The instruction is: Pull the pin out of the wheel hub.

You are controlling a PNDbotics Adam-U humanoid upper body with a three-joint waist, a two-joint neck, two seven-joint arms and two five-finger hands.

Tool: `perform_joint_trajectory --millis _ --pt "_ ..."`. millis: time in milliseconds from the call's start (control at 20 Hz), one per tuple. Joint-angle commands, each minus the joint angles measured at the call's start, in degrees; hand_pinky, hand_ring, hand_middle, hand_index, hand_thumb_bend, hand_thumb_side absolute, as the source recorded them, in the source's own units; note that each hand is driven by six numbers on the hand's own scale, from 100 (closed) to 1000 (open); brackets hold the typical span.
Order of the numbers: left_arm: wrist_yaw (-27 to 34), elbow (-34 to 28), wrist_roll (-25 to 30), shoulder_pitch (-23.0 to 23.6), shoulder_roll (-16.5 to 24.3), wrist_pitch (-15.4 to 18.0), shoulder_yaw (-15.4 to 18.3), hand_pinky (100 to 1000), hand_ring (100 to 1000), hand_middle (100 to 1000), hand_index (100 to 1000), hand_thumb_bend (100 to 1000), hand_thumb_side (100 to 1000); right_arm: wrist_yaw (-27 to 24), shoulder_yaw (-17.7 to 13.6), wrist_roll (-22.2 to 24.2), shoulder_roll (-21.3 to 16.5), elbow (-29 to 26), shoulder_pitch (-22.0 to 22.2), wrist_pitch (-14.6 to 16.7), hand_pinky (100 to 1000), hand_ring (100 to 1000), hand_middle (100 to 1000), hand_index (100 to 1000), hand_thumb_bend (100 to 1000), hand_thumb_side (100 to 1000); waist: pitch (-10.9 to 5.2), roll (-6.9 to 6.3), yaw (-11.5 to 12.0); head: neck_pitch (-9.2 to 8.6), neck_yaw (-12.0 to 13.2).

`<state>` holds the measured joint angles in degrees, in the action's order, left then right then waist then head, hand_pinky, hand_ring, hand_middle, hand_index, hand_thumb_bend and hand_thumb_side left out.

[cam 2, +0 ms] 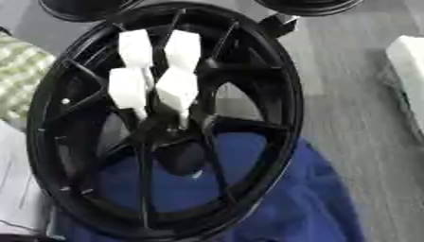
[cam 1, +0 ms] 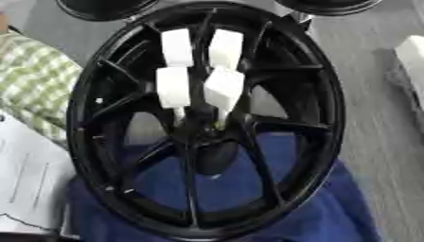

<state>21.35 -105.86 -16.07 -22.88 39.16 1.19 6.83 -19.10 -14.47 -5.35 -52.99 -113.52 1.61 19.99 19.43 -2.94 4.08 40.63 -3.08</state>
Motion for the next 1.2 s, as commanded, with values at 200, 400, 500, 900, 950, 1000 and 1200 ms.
perform_joint_trajectory --millis 200,400,500,900,950,1000,1200 --pt "-2.37 -0.21 -0.78 -1.68 5.15 -2.15 -0.26 713 676 530 759 176 628 1.68 -1.09 -0.35 -5.01 -1.07 -0.13 1.37 942 770 712 830 100 100 -0.87 0.52 0.15 -0.47 0.4" --pt "-2.8 -0.26 -0.36 -2.49 6.85 -2.35 -0.8 712 675 529 759 185 623 1.92 -0.9 -0.29 -6.55 -1.07 -0.54 1.51 936 767 709 827 100 100 -0.74 0.67 0.17 0.06 0.18" --pt "-2.78 -0.28 -0.09 -2.93 7.38 -2.37 -0.98 711 674 529 759 188 620 1.78 -0.84 -0.19 -7.08 -1.07 -0.86 1.46 934 767 708 827 100 100 -0.7 0.71 0.17 0.2 0.17" --pt "-2.55 -0.41 1.0 -4.34 7.7 -2.63 -1.9 709 674 528 758 204 623 1.84 0.03 0.42 -8.91 -1.07 -2.53 0.16 927 764 705 823 100 100 -0.66 0.73 0.08 -0.02 0.0" --pt "-2.49 -0.44 1.04 -4.45 7.54 -2.65 -1.96 711 681 533 758 206 622 1.93 0.17 0.51 -9.33 -1.07 -2.84 -0.11 926 764 705 822 100 100 -0.7 0.74 0.08 0.04 0.03" --pt "-2.46 -0.49 1.05 -4.52 7.35 -2.68 -2.0 714 697 544 760 208 622 2.04 0.31 0.59 -9.76 -1.07 -3.14 -0.47 924 764 704 821 100 100 -0.73 0.76 0.08 0.12 0.08" --pt "-2.35 -1.32 1.12 -4.8 5.16 -2.87 -2.13 731 760 553 764 213 624 3.8 1.55 1.94 -14.05 -1.07 -5.77 -3.18 913 764 704 817 100 100 -0.96 0.96 0.1 0.69 0.19"
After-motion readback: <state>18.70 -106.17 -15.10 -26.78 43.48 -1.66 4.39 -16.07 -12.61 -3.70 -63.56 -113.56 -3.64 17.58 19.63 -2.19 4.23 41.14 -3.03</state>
